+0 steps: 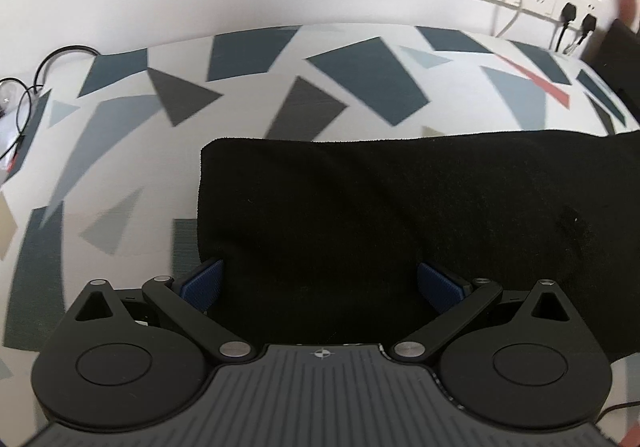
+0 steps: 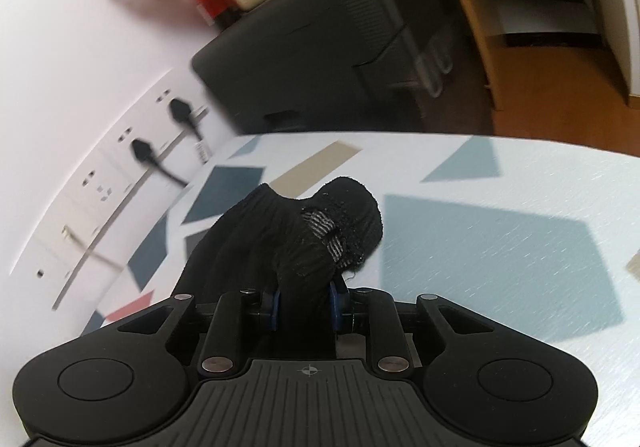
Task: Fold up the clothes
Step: 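Lift the cuff end up with the right gripper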
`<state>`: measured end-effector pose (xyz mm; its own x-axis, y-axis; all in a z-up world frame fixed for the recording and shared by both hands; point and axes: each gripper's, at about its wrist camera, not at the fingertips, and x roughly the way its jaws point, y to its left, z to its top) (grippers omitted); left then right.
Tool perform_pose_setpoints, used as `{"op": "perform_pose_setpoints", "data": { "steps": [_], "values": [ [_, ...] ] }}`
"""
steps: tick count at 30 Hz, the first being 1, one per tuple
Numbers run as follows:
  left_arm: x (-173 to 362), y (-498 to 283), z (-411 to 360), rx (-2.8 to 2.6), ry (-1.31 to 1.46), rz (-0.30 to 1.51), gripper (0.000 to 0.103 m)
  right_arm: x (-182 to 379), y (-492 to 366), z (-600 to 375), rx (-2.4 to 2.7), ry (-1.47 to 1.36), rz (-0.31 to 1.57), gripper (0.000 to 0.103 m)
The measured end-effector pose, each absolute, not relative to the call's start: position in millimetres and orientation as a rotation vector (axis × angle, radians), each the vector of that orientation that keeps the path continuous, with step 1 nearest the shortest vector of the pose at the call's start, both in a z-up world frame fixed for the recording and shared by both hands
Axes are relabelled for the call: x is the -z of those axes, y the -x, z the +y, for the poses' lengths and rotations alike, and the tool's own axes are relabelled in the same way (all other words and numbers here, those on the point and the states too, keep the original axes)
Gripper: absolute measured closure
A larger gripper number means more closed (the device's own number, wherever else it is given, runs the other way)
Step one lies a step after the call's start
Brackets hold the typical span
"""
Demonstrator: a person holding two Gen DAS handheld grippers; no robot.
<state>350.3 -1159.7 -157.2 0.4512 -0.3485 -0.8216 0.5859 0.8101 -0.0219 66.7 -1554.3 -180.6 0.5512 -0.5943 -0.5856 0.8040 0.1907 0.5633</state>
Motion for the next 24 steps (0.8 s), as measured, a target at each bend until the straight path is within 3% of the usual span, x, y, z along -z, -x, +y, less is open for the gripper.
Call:
{"op": "perform_pose_setpoints", "data": {
  "steps": [12, 13, 15, 24],
  "values": [
    [157, -351, -1157, 0.603, -0.299, 0.933, 0.000, 182, -73, -1571, 0.968, -0.975, 0.238, 0.064],
    [157, -351, -1157, 0.604, -0.300, 0.931, 0.000, 181, -76, -1571, 0.970, -0.961, 0.248, 0.065],
    [158, -350, -1156, 0.607, -0.302, 0.925, 0.000, 180, -83, -1572, 0.979, -0.921, 0.297, 0.082],
    [157, -354, -1153, 0.628, -0.297, 0.933, 0.000, 161, -76, -1563, 0.939, -0.934, 0.241, 0.086]
  ]
}}
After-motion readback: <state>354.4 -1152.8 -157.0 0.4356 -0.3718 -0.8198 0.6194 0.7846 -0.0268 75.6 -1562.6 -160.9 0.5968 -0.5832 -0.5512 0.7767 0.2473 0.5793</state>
